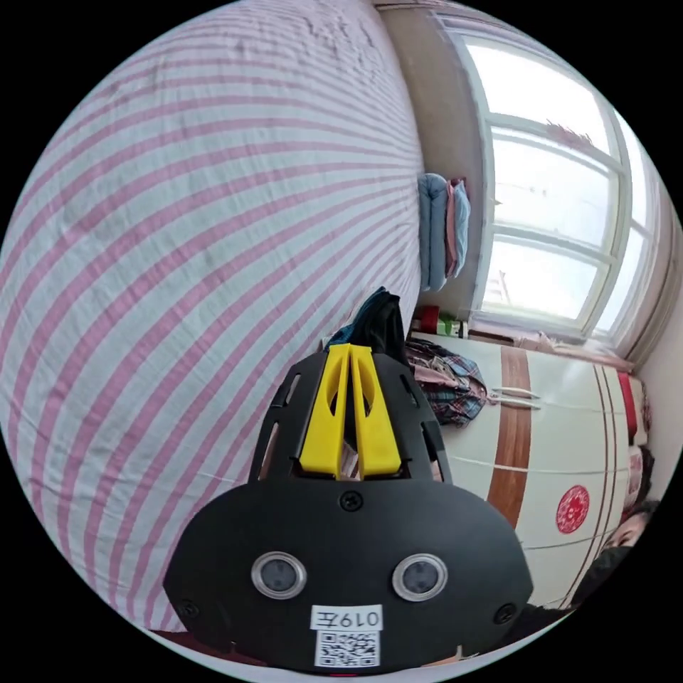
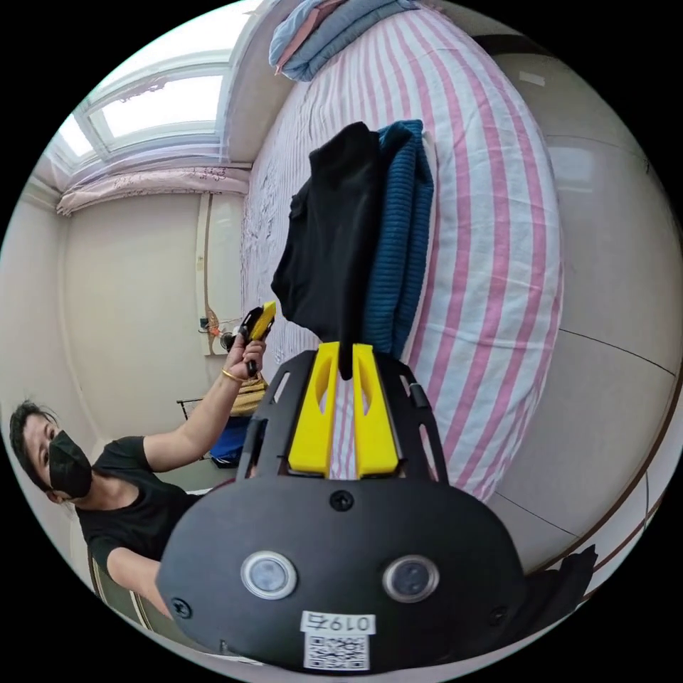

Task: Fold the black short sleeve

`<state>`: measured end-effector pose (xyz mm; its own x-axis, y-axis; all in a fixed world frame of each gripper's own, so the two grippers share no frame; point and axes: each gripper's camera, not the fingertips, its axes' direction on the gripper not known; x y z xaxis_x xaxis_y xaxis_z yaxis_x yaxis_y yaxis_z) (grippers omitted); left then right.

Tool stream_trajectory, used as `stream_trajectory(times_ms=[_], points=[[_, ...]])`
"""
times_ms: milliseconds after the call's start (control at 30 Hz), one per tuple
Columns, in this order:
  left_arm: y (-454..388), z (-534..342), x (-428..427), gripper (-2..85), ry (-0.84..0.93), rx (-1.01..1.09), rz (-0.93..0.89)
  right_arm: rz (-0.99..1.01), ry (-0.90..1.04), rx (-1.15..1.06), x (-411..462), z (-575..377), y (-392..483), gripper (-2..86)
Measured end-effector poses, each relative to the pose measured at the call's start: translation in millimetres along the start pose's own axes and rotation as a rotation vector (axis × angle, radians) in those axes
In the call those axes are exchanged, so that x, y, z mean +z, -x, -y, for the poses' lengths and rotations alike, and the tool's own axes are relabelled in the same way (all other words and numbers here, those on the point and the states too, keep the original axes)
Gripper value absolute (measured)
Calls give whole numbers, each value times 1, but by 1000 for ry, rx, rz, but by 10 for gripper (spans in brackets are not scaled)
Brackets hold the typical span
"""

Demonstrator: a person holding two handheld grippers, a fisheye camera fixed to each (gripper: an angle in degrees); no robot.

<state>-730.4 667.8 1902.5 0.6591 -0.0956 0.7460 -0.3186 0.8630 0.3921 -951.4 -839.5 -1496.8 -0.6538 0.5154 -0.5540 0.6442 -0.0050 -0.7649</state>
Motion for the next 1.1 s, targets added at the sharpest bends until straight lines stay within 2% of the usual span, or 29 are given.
stream_trajectory(times_ms=[133,233,367,533,633,733,967,1100], points=[[-71,18,40,7,134,340,-48,-71,-123,-37,-24,-2,8,50],[-99,26,90,8,277,478,52,-108,-275,-38,-44,3,14,50],[-85,52,130,8,344,482,175,-148,-347,-8,-52,14,16,53],[-79,82,137,8,324,530,207,-261,-363,9,-58,25,17,71],[-70,101,138,8,337,519,208,-222,-382,14,-71,25,14,76],[-65,121,136,7,337,516,210,-180,-402,10,-86,21,16,34],[-69,172,136,7,373,549,276,-338,-407,18,-131,4,35,12],[-73,194,120,7,379,567,246,-258,-447,6,-180,-24,45,48]])
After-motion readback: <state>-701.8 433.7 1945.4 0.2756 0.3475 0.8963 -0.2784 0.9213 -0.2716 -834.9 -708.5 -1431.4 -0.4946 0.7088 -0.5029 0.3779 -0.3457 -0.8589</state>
